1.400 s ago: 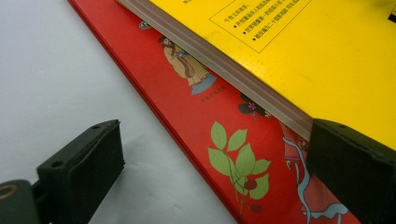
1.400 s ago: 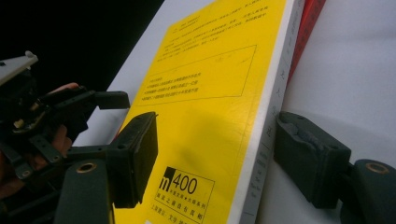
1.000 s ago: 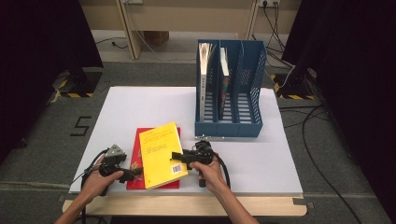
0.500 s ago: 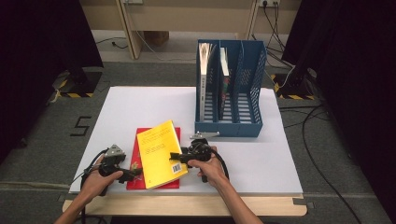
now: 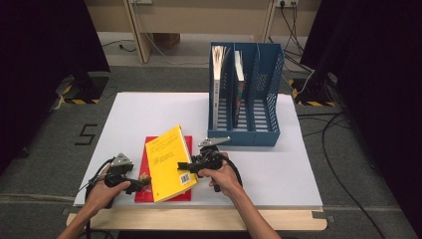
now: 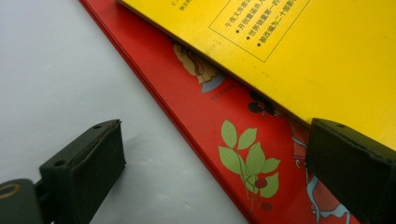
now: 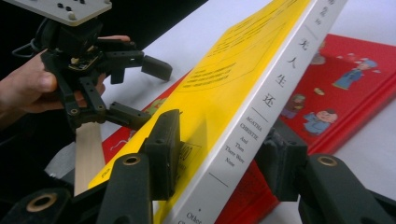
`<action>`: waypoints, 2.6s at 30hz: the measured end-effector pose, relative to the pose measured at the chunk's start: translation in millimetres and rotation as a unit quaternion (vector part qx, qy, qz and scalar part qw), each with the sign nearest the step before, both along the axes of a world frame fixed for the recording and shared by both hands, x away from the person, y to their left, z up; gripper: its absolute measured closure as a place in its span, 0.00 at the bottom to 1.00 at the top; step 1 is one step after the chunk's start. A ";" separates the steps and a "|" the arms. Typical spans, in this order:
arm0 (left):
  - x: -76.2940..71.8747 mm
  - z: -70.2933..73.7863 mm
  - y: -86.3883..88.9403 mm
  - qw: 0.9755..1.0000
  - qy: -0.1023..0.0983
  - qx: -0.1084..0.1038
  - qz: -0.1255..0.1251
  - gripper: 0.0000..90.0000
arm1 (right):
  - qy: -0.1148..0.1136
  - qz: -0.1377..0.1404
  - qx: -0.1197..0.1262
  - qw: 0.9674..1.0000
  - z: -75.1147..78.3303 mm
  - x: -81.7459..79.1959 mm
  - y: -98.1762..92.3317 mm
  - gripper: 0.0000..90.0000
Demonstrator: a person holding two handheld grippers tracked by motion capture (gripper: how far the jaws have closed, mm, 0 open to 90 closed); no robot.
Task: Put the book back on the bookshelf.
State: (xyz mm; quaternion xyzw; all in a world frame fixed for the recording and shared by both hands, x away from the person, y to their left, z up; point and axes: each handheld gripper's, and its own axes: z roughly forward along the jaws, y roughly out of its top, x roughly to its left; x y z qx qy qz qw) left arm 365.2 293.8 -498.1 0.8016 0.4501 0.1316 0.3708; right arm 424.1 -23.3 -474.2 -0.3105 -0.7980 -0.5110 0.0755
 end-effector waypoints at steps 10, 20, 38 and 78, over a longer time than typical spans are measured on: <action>-0.5 0.6 -0.9 1.000 -0.004 0.006 0.000 0.04 | 0.011 0.038 -0.027 0.999 4.7 13.8 9.0 0.58; 1.6 -1.1 5.9 1.000 0.005 -0.017 0.003 0.05 | -0.023 0.029 -0.040 0.999 8.5 8.7 14.2 0.64; 8.9 -1.9 16.1 0.995 -0.005 -0.036 0.089 0.15 | -0.106 0.027 -0.006 0.994 23.4 -17.0 14.0 0.74; 11.5 -2.6 8.4 0.991 -0.004 -0.094 0.094 0.55 | -0.098 0.072 -0.010 0.993 19.3 -14.2 17.2 0.64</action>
